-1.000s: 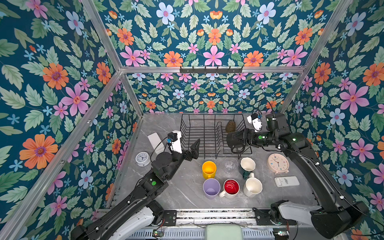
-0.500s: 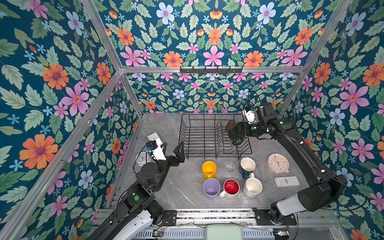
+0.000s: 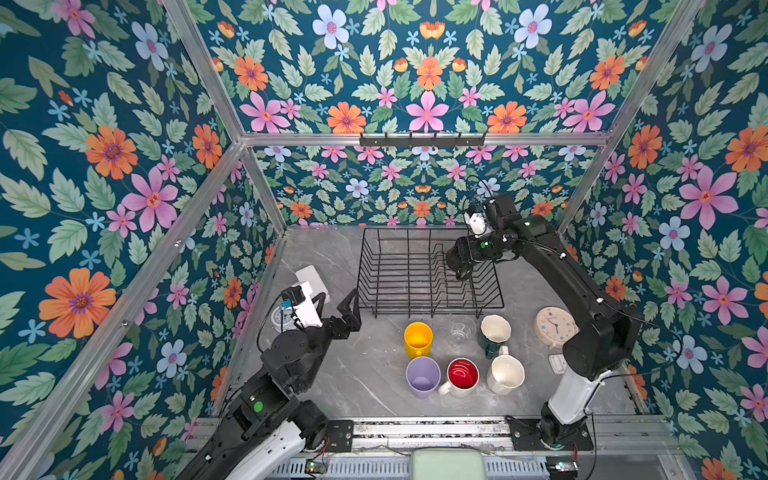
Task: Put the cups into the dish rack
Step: 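Carry the black mug over the rack with the right gripper while the left arm withdraws, then lower the black mug upside down into the rack slots with the right gripper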
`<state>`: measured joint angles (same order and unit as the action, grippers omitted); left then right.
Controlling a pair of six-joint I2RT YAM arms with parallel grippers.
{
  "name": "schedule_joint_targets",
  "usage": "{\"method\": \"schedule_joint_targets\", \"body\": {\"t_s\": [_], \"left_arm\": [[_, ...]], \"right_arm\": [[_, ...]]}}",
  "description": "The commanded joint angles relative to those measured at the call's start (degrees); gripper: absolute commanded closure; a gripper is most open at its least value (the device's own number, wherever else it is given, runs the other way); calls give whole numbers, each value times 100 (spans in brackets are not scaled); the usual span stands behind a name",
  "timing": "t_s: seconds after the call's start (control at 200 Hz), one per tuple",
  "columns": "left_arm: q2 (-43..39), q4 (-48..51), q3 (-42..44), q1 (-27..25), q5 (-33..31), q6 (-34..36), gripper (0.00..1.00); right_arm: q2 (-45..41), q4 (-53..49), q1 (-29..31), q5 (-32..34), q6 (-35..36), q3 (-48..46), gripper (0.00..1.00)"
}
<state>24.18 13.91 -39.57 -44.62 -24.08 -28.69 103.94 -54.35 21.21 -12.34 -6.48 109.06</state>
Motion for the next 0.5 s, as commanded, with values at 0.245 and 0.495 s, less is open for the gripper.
{"method": "schedule_joint_targets", "body": {"t_s": [0.245,0.495], "left_arm": [[-255,421,-46,1,-106,-278,0],[-387,555,-103,-3,-153,-335,0]], "right_arm": [[1142,-392,174,542,1131,1183,100],[1717,-465,206,689,1579,1743,100]]}}
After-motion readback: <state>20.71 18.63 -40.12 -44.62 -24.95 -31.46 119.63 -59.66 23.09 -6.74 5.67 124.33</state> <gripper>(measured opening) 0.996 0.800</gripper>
